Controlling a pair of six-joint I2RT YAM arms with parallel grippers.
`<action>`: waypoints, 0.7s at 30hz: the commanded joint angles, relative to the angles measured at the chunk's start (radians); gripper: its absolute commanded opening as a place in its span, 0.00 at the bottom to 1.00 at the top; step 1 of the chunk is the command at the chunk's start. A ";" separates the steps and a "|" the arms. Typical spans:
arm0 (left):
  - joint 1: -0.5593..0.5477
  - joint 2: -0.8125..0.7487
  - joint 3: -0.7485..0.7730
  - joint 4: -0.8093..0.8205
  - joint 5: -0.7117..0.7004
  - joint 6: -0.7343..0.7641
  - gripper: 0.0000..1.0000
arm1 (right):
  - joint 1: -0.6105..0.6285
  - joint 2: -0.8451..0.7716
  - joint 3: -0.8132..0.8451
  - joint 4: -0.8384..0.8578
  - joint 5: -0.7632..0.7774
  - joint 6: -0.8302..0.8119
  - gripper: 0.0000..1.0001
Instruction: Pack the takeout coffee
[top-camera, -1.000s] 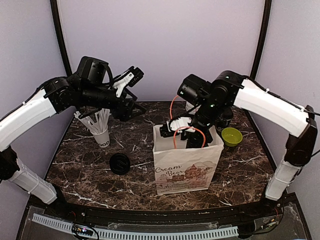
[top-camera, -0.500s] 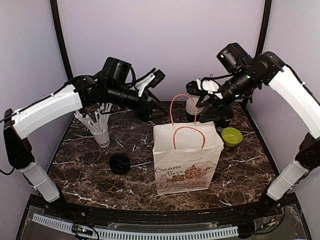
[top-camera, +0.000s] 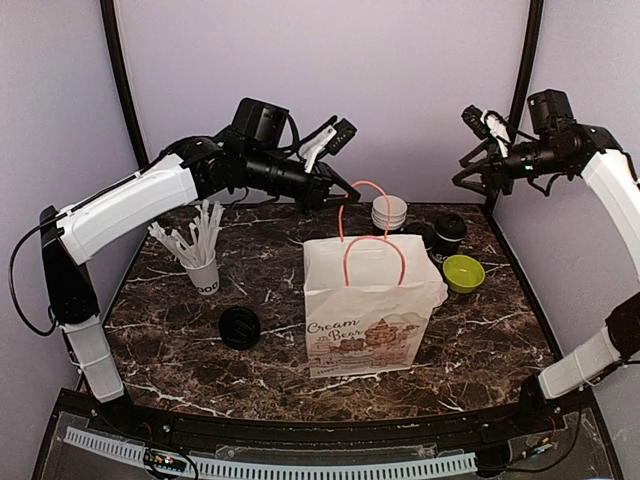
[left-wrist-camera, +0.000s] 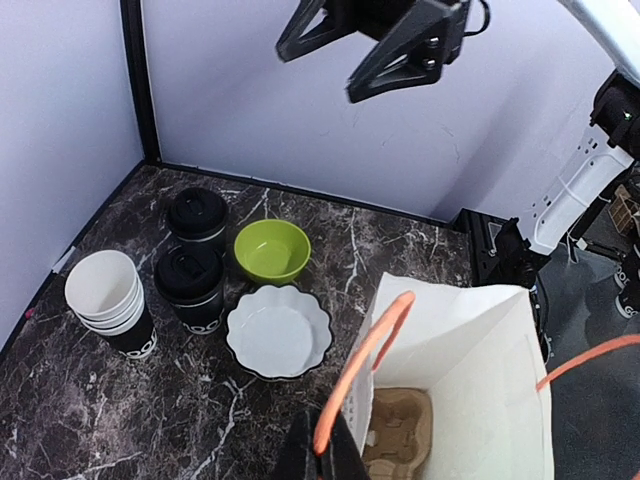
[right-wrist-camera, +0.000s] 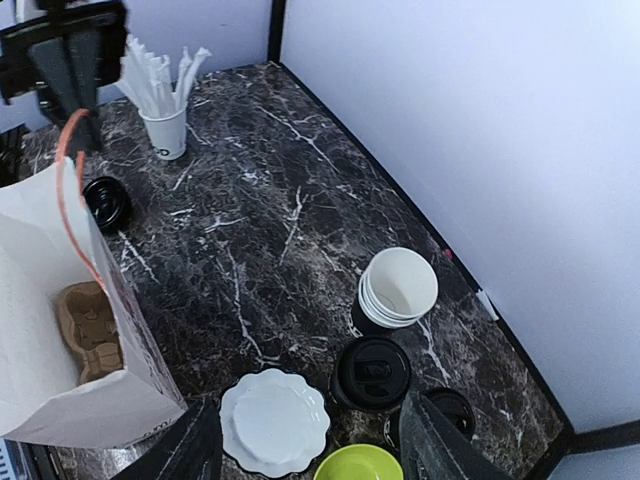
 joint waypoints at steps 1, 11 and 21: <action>-0.005 -0.081 0.019 -0.031 0.026 0.033 0.00 | -0.053 0.025 -0.056 0.172 -0.033 0.134 0.61; -0.060 -0.208 -0.165 0.002 0.055 -0.019 0.00 | -0.061 0.068 -0.078 0.187 -0.051 0.156 0.62; -0.210 -0.234 -0.258 -0.003 0.081 -0.087 0.00 | -0.061 0.070 -0.109 0.156 -0.045 0.132 0.63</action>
